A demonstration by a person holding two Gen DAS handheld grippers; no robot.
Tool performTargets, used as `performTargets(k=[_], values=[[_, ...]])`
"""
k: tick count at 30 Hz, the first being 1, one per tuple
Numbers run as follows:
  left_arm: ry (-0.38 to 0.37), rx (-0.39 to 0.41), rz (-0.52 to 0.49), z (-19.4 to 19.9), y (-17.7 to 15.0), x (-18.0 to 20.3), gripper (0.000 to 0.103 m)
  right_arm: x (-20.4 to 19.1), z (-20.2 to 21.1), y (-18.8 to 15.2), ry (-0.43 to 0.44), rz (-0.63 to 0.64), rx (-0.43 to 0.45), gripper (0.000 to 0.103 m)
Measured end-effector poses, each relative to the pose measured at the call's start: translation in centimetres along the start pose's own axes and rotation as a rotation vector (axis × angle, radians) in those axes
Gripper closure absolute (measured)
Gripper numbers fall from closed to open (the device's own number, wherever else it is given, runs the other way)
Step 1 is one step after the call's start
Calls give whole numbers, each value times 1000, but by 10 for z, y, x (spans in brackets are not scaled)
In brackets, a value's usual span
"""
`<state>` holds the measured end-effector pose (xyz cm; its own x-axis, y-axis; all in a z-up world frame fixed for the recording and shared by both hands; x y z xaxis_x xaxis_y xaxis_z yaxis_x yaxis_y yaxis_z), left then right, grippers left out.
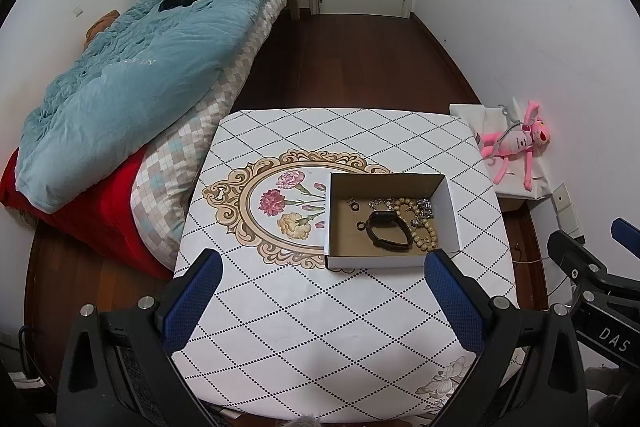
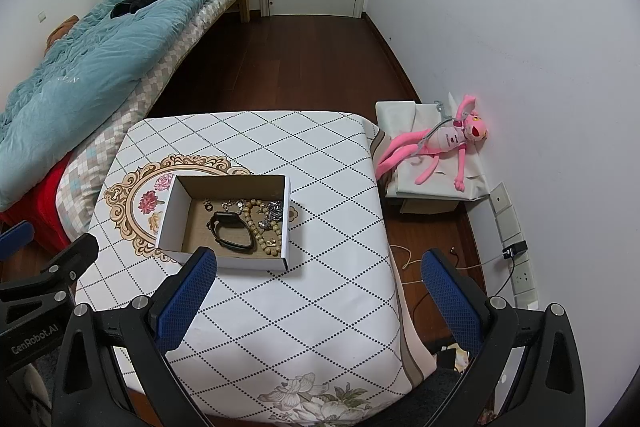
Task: Organize jewelry
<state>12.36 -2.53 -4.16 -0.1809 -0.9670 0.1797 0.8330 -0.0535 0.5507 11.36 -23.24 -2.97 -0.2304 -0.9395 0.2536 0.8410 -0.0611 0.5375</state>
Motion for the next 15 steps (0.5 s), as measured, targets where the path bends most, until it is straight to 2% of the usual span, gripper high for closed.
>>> performTargets(k=[15], values=[[2, 3, 1, 1, 0, 1, 0, 0, 0, 0, -2, 3, 2, 0]])
Point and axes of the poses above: each gripper's, at about its wrist camera, not at the fingertips, and z roughly against the way its jaws point, x to its right, y to its top, the point moved 6 cm from there along -z, roughly the way its jaws point, and after that the axes turned 14 degrees about -y, right-handed, at the moved point
